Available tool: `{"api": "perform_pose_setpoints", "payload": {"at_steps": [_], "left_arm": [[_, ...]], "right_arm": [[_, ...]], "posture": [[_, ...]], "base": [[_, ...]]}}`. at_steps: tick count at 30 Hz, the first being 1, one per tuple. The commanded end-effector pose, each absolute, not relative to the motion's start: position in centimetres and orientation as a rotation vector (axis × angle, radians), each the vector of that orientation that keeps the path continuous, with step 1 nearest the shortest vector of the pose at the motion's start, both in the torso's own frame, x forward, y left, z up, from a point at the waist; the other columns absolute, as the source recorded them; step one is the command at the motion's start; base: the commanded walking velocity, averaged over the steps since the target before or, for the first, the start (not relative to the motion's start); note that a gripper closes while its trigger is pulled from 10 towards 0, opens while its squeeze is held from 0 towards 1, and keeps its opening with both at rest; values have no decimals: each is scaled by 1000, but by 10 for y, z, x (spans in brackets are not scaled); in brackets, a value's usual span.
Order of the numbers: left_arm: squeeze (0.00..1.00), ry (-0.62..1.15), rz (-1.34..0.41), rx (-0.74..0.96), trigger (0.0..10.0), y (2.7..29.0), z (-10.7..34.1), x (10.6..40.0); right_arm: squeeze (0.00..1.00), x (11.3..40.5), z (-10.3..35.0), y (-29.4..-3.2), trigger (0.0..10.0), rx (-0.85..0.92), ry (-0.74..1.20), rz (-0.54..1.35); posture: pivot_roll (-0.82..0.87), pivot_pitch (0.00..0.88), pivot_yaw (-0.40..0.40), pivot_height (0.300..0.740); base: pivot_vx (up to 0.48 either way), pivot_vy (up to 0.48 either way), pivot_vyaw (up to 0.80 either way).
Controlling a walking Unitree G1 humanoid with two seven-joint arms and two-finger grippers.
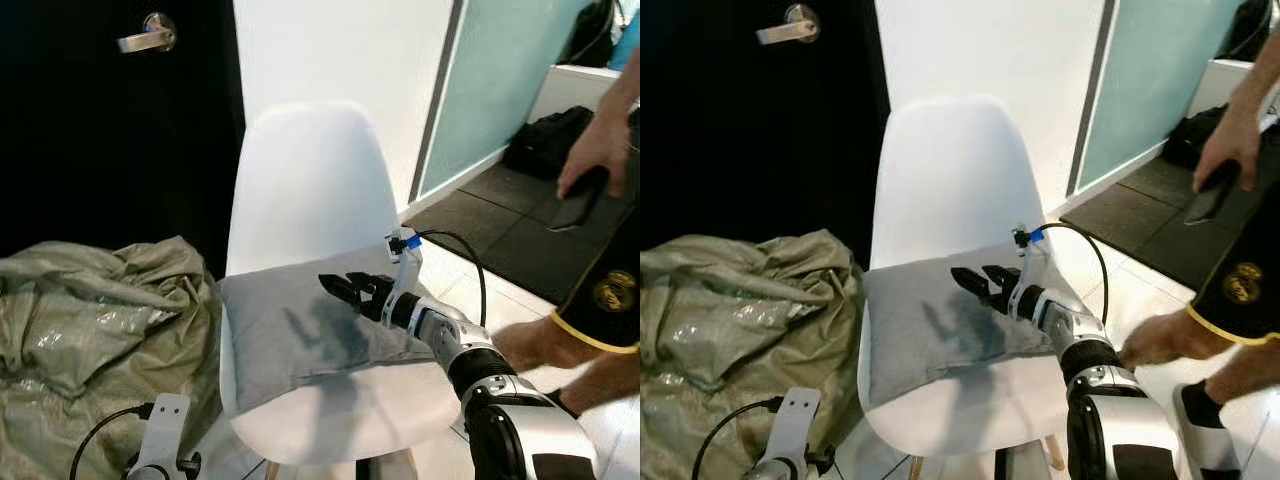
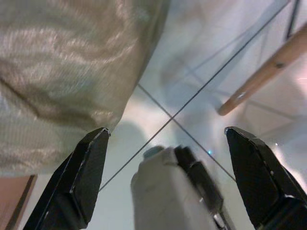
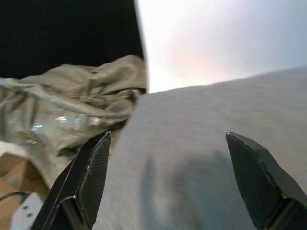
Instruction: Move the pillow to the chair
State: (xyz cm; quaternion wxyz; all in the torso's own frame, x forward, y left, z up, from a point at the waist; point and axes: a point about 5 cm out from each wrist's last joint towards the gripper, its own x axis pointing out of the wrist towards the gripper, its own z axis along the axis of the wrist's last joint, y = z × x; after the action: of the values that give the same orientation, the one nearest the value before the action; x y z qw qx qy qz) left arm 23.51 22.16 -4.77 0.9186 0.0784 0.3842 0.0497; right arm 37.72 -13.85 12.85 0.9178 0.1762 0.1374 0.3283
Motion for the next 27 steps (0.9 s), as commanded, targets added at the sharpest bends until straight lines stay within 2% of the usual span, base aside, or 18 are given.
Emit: {"api": "perform_pose_setpoints", "payload": {"at_steps": [1,4,15,27], "left_arm": [[0,810,107,162,10000,224,-50,230],[0,812,101,165,10000,224,-51,230],[0,814,98,177,10000,225,-50,231],[0,839,103,177,10000,224,-53,228]], "right_arm": [[0,374,119,-146,10000,349,305,637],[0,372,115,-152,10000,327,318,615],[0,364,96,-142,10000,310,359,597],[0,358,82,-147,10000,267,410,548]], "posture": [[-121,4,-40,561],[-114,12,-42,576],[-110,12,-40,626],[-112,11,-45,676]], "base": [[0,0,0],[0,0,0],[0,0,0],[0,0,0]]}}
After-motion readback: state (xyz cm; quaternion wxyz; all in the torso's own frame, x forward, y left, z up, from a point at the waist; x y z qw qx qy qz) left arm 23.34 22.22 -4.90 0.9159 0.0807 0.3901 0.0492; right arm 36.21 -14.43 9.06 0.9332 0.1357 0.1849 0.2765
